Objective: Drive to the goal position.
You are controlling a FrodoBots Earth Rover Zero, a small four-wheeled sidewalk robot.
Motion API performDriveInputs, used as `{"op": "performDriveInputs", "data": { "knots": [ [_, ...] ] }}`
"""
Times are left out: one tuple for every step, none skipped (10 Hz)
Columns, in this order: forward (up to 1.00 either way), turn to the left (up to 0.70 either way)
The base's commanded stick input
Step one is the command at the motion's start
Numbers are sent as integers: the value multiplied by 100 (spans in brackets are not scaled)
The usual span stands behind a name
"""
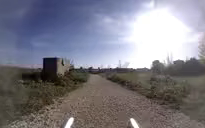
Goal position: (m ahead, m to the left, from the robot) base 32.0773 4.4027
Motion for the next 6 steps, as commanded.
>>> {"op": "performDriveInputs", "data": {
  "knots": [
    [49, 0],
    [49, 0],
    [49, 0],
    [49, 0],
    [49, 0],
    [49, 0]
  ]
}}
